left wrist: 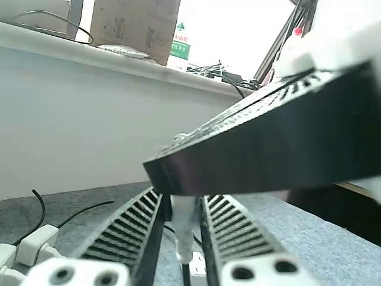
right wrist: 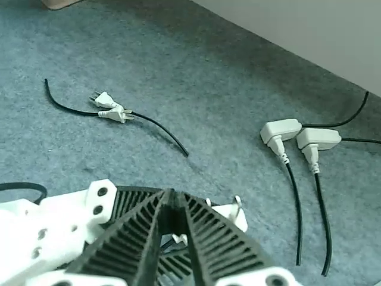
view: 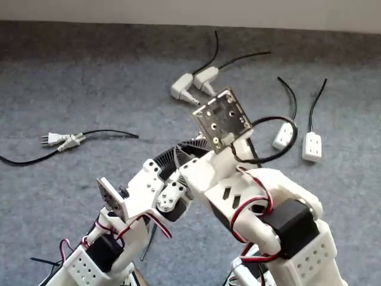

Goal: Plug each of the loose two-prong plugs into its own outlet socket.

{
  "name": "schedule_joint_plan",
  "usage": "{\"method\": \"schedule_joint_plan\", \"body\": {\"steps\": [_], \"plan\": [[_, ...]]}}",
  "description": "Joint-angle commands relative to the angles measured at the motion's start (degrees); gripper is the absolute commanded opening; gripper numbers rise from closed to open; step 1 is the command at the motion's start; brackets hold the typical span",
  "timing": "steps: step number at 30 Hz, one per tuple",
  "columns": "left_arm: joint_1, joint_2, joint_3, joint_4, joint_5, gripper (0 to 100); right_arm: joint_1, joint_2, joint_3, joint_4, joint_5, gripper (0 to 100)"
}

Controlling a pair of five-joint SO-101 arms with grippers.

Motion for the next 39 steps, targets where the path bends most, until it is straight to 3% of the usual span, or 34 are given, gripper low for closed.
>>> {"method": "schedule_joint_plan", "body": {"steps": [1,12,31,39], "plan": [[0.31,-0.66,-1.36,-1.14,-0.26,1,6.73,-2.68,2.86,-1.98,3.25,0.8],[0.31,-0.66,-1.36,-1.14,-0.26,1,13.41,-2.59,5.41,-4.88,3.69,0.8],[0.22,-0.75,-1.36,-1.14,-0.26,1,13.76,-2.59,5.49,-8.31,3.69,0.8],[-2.51,-0.75,-1.36,-1.23,-0.18,1,20.97,-3.03,7.69,-8.31,3.34,0.8]]}}
